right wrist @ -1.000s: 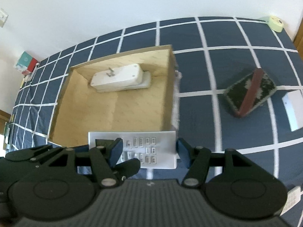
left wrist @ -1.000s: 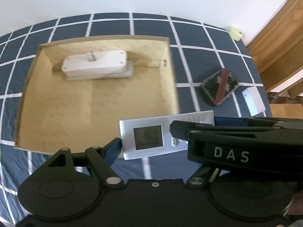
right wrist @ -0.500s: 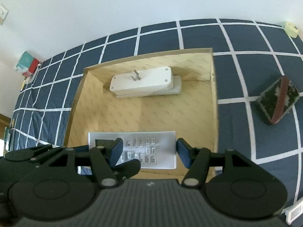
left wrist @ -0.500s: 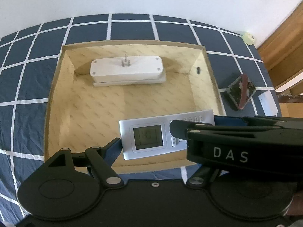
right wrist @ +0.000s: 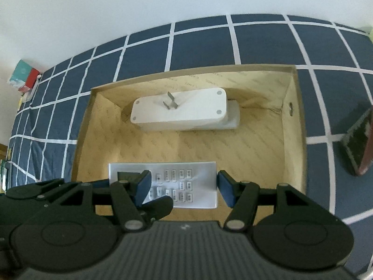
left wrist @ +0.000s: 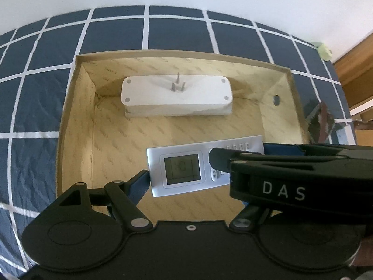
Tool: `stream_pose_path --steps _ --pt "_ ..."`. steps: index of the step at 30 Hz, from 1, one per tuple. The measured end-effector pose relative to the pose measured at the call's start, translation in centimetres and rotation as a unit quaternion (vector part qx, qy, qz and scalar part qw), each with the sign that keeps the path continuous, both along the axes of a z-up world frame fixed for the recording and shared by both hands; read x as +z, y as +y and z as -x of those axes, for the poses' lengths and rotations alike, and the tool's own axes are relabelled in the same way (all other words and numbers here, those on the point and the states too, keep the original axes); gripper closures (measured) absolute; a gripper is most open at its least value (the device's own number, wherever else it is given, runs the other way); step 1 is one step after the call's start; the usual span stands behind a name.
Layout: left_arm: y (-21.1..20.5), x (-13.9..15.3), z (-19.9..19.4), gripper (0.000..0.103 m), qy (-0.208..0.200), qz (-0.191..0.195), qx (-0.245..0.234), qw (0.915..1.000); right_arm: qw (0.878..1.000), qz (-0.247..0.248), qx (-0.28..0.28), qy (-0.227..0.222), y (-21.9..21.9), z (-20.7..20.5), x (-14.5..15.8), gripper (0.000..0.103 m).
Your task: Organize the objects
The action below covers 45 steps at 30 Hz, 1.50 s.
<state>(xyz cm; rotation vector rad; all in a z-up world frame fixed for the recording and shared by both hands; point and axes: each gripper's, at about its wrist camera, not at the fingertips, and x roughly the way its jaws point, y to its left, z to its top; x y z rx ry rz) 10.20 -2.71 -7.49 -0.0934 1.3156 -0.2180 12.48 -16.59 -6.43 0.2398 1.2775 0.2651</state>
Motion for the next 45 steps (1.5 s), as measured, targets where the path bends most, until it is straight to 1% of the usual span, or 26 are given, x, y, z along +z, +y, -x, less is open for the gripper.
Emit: stream_pose_path --steps 7,13,22,30,41,45 --pt "0.6 -2.9 -3.0 0.027 0.026 -0.002 -0.001 0.9997 1.000 -0.002 0.000 0.026 0.7 -3.2 -3.2 0.041" --pt "0.8 -5.3 -4.8 0.027 0.046 -0.004 -0.004 0.9989 0.999 -0.003 -0.003 0.047 1.0 -5.1 -5.7 0.041" --pt "1.1 -7.7 -6.5 0.027 0.068 -0.002 -0.014 0.9976 0.998 -0.001 -0.014 0.069 1.1 -6.8 -8.2 0.041" --pt "1.4 -8.7 -7.8 0.026 0.075 -0.001 -0.019 0.9970 0.997 0.001 -0.017 0.079 1.3 -7.9 -9.4 0.041" --pt "1.4 -8.8 -8.1 0.026 0.076 0.002 -0.020 0.9969 0.996 0.006 -0.025 0.081 1.5 -8.0 -9.3 0.041" --pt "1.5 -8.4 -7.9 0.025 0.075 0.000 -0.015 0.9971 0.997 0.013 -0.024 0.071 0.8 -7.7 -8.6 0.041"
